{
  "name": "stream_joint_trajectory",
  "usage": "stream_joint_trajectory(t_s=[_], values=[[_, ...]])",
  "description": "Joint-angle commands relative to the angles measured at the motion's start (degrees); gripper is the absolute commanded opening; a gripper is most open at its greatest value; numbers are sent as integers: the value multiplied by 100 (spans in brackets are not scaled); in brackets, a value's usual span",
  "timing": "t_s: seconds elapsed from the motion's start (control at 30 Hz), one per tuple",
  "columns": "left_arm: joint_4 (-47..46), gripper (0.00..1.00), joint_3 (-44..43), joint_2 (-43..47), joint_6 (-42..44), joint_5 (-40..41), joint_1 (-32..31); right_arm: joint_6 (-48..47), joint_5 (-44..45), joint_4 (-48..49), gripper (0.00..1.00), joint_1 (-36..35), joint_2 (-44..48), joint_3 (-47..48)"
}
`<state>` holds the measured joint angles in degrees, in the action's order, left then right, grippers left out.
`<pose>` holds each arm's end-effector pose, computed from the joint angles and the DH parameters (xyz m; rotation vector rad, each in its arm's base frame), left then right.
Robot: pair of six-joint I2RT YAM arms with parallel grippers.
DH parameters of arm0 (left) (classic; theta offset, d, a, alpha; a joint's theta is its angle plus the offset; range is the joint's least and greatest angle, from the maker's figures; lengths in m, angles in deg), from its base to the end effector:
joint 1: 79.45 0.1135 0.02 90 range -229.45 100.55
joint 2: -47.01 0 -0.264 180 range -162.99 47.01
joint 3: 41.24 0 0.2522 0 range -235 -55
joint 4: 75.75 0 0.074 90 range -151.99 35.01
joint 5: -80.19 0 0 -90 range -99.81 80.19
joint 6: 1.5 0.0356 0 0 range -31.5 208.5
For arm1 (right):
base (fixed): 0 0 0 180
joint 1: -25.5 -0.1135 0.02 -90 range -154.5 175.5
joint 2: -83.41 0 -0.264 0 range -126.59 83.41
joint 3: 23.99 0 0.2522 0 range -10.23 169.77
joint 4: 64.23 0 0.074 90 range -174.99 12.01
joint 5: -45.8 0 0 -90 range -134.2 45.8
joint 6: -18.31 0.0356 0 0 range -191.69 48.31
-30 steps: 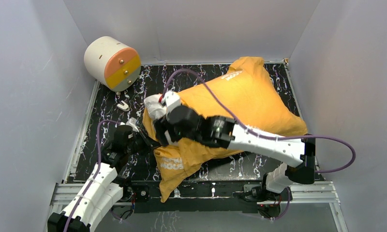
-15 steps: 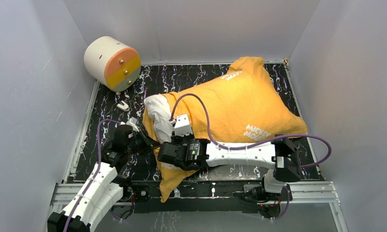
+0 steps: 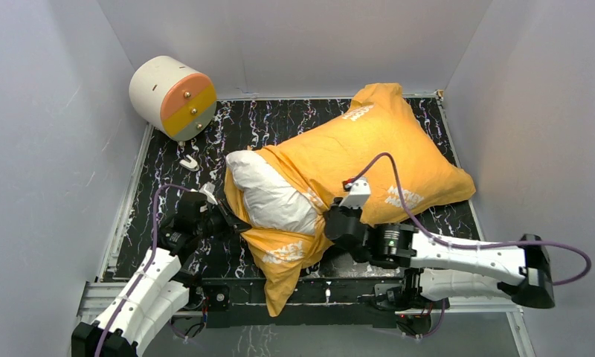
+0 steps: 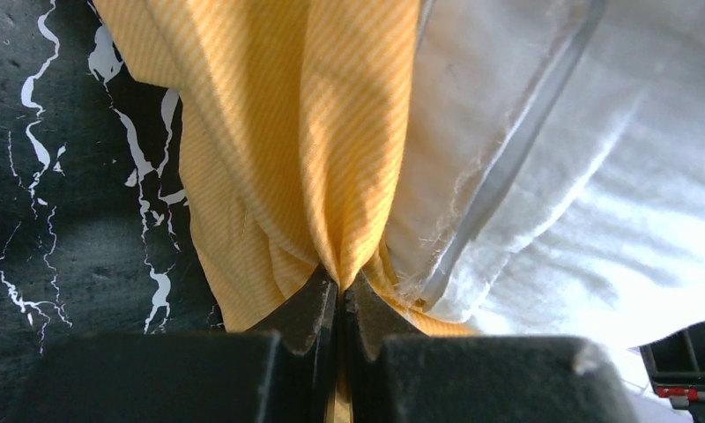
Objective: Remove the pillowcase from the pillow
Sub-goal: Remove the pillow from the pillowcase.
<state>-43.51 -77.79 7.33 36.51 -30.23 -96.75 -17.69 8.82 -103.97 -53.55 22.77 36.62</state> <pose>0.1454 -0.0583 0.2061 -0.4903 2.3006 -1.0347 0.0690 0.2068 0.2824 0.0221 1.9932 0.4489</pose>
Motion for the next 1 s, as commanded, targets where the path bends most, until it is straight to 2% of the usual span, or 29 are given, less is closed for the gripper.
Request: stream_joint_trajectory(t_s=[0.0,0.13,0.2,0.27,0.3,0.37,0.43,0.53,0.6,0.67,0.77,0.87,0.97], values=[[393,0,-35,-80,189,349,60,-847,-323,763,9,240,886,-549],[393,0,-37,-61,137,395,52,-127,83,-320,3,266,853,-281],[378,0,-42,-66,120,386,57,446,287,-1146,3,432,461,-94],[382,0,-42,-51,102,406,54,1070,302,-1926,2,899,-134,-56],[378,0,-37,-42,93,392,59,1037,117,-1824,2,1226,-374,-118],[344,0,-33,-4,96,281,58,352,-527,-1190,2,1740,-798,-248],[352,0,-48,59,94,153,53,-117,-970,-548,3,1855,-1197,-276],[439,21,-148,101,101,-295,54,-528,-1543,71,5,1858,-1700,-130],[560,46,-229,130,61,-660,54,-607,-1744,211,6,1858,-1997,52],[658,58,-281,215,22,-1027,53,-610,-1858,279,7,1858,-2203,187],[945,69,-293,497,2,-1219,52,-701,-2081,500,10,1858,-2338,228],[958,73,-126,805,-167,-1201,45,-744,-2232,704,11,1853,-2311,200],[681,76,-30,633,-167,-1211,38,-789,-2318,848,14,1850,-2147,160]])
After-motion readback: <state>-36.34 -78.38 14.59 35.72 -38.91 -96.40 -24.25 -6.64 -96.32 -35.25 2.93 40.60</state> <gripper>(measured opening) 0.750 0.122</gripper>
